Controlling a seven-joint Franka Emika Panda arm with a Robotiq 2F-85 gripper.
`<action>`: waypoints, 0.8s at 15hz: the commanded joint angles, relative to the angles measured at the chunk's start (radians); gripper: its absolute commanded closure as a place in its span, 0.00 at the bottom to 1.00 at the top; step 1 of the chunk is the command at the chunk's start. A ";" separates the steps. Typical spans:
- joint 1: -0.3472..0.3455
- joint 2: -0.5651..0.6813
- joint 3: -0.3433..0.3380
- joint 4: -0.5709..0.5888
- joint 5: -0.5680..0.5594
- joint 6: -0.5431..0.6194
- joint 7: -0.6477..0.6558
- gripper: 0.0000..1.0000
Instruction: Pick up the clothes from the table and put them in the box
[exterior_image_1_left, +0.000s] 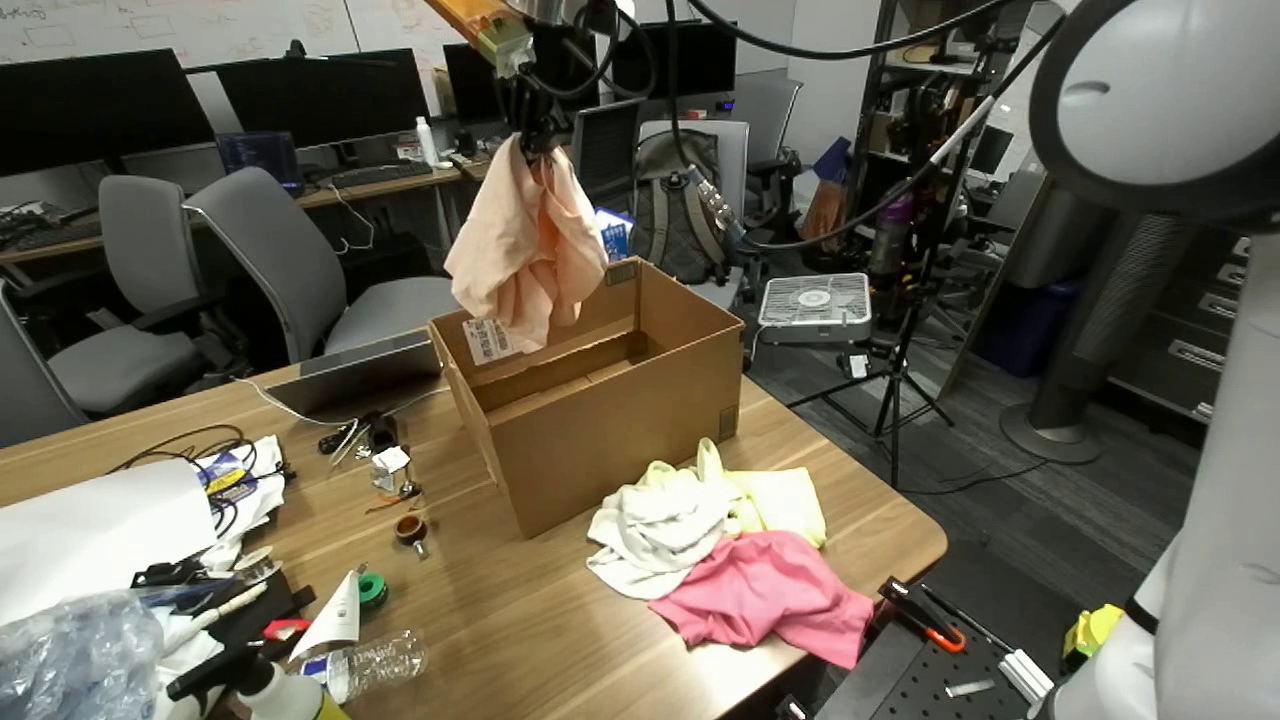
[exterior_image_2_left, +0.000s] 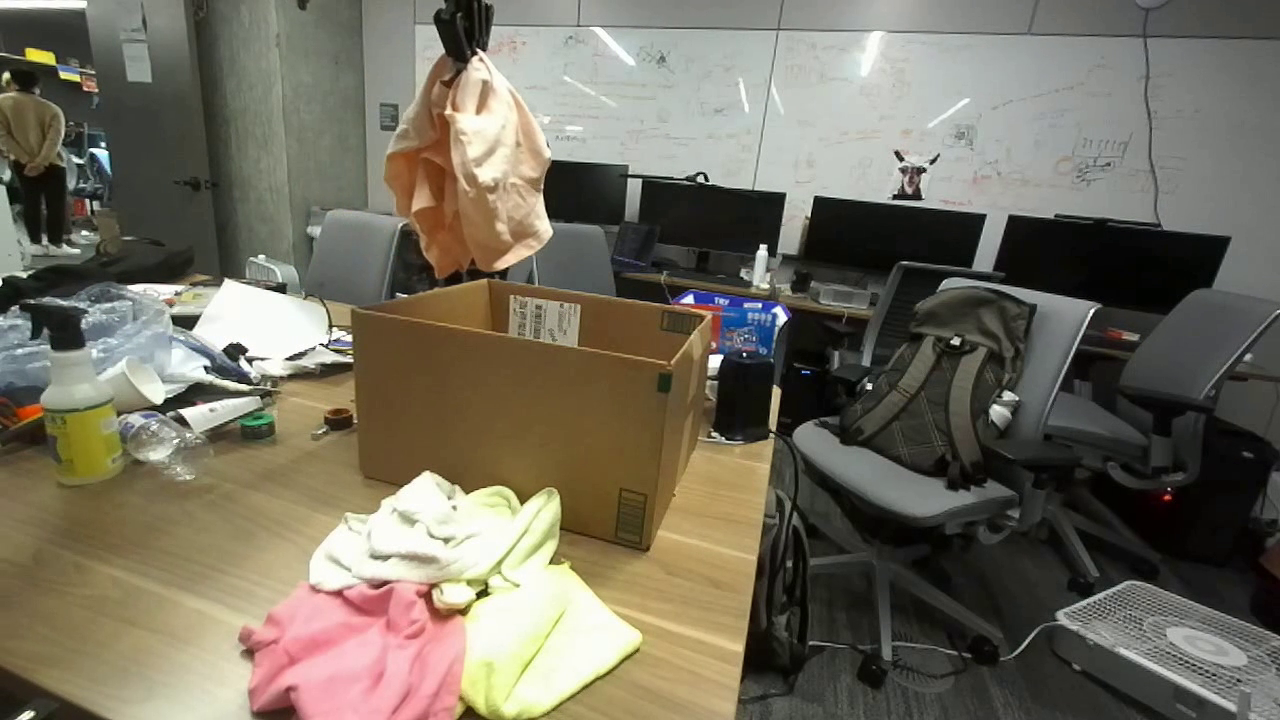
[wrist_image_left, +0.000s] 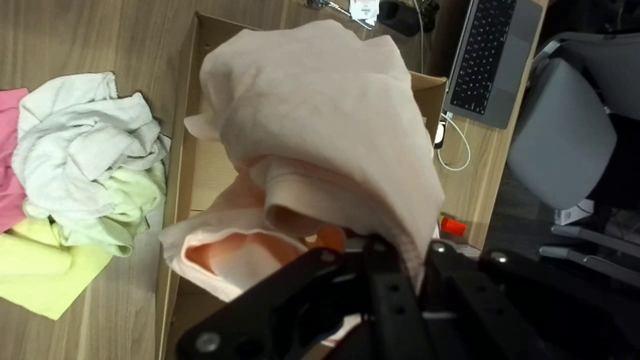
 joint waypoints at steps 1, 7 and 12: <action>-0.008 0.038 -0.005 0.080 0.014 -0.008 0.048 0.98; -0.020 0.053 0.007 0.108 0.030 -0.029 0.044 0.66; -0.025 0.061 0.016 0.130 0.049 -0.071 0.006 0.30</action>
